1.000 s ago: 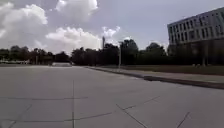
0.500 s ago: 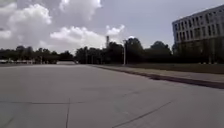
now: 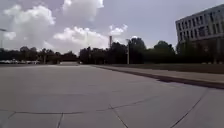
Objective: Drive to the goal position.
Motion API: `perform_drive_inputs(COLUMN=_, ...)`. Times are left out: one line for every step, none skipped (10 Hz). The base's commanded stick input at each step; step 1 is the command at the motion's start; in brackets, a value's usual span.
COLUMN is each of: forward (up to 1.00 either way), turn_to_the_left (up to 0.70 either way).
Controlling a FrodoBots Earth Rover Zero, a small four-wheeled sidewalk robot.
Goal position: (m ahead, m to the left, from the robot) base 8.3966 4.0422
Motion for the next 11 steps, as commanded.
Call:
perform_drive_inputs(forward=0.70, turn_to_the_left=0.35)
perform_drive_inputs(forward=0.70, turn_to_the_left=0.31)
perform_drive_inputs(forward=0.70, turn_to_the_left=0.13)
perform_drive_inputs(forward=0.70, turn_to_the_left=0.06)
perform_drive_inputs(forward=0.70, turn_to_the_left=0.06)
perform_drive_inputs(forward=0.70, turn_to_the_left=0.06)
perform_drive_inputs(forward=0.70, turn_to_the_left=0.06)
perform_drive_inputs(forward=0.70, turn_to_the_left=0.06)
perform_drive_inputs(forward=0.70, turn_to_the_left=0.06)
perform_drive_inputs(forward=0.70, turn_to_the_left=0.06)
perform_drive_inputs(forward=0.70, turn_to_the_left=0.06)
